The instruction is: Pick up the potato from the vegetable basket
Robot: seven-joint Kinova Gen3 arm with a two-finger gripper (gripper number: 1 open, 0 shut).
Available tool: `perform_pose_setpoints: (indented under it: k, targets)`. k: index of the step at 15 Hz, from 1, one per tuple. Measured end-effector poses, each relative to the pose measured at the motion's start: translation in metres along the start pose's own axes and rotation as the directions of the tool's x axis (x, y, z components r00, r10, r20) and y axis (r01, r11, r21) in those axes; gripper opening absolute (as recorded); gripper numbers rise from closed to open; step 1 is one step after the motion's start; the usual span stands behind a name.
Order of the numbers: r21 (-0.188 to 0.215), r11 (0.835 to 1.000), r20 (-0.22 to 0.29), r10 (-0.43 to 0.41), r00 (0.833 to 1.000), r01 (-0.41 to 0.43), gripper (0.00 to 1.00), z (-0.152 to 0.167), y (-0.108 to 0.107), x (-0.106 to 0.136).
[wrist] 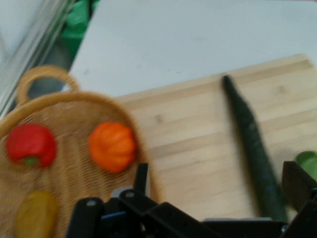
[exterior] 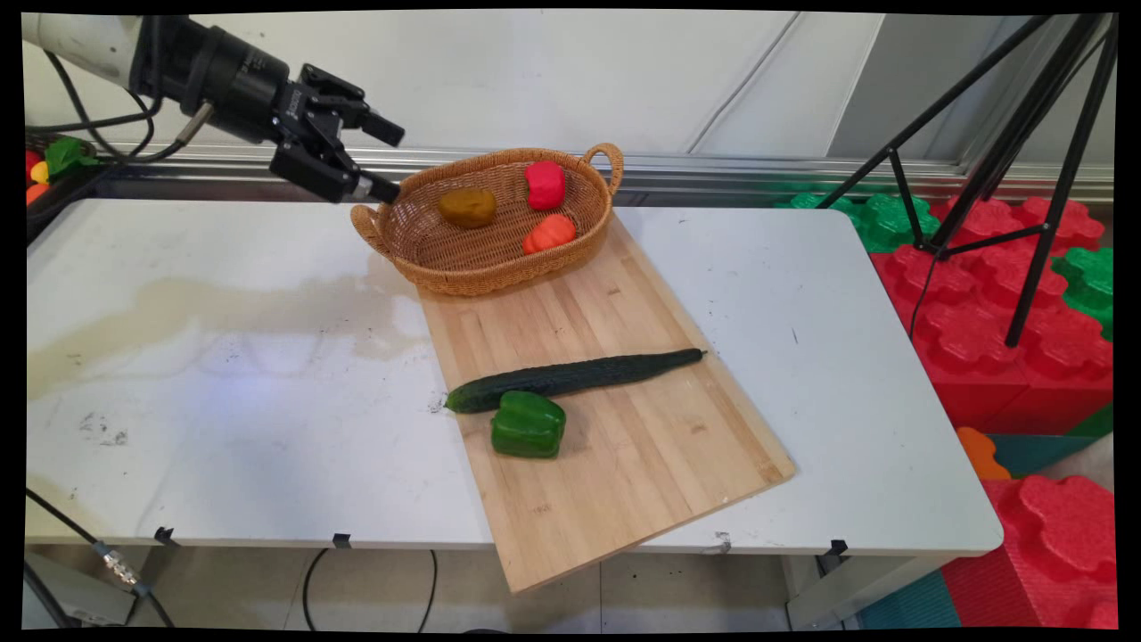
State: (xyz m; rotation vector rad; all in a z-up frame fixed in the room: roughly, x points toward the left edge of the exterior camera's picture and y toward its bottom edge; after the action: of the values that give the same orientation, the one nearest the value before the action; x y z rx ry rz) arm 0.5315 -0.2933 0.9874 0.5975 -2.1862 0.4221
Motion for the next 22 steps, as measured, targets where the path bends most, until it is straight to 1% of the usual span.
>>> perform_pose_setpoints:
  k: [1, 4, 7, 10, 13, 16, 22]
  targets:
    - [0.034, 0.999, 0.016, -0.007, 1.000, 0.006, 1.00, 0.000, -0.008, -0.003]
    - [0.117, 0.993, 0.063, -0.010, 0.998, 0.002, 1.00, 0.005, -0.031, -0.014]
    - [0.181, 0.983, 0.107, -0.003, 0.994, -0.016, 1.00, 0.020, -0.054, -0.023]
    - [0.231, 0.972, 0.150, 0.003, 0.989, -0.038, 1.00, 0.041, -0.073, -0.030]
    - [0.262, 0.963, 0.194, 0.006, 0.981, -0.057, 1.00, 0.067, -0.088, -0.037]
    - [0.277, 0.958, 0.233, 0.006, 0.972, -0.072, 1.00, 0.097, -0.099, -0.042]
    - [0.284, 0.954, 0.291, 0.005, 0.957, -0.092, 1.00, 0.155, -0.119, -0.048]
